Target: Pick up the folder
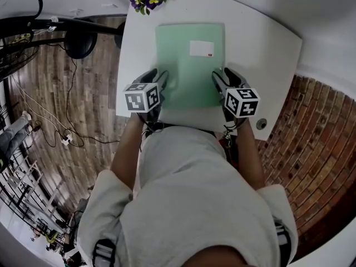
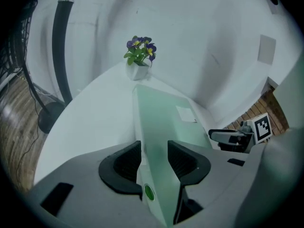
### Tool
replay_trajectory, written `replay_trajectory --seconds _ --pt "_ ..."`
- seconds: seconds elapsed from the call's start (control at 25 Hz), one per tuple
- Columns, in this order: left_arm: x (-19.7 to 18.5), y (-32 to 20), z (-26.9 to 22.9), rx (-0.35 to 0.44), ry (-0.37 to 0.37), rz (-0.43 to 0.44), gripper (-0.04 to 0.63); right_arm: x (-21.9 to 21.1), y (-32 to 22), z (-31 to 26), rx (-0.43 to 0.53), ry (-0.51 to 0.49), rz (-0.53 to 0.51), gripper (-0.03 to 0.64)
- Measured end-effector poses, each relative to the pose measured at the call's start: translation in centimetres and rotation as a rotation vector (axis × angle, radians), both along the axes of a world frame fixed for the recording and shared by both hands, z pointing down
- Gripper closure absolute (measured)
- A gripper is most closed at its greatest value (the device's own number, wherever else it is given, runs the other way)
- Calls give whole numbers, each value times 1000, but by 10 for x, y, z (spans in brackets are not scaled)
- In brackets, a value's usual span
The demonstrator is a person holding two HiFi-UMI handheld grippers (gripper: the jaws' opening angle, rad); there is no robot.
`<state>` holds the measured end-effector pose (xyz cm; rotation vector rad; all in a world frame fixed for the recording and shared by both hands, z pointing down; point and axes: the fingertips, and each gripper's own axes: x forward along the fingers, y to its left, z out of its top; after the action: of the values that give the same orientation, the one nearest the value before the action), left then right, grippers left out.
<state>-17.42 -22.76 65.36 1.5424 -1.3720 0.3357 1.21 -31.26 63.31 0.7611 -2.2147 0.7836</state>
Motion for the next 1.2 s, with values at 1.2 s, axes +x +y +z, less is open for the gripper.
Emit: replay_trajectory --seconds 1.2 --pt "-1 -12 12 -52 107 -52 400 -8 -15 27 -132 -18 39 376"
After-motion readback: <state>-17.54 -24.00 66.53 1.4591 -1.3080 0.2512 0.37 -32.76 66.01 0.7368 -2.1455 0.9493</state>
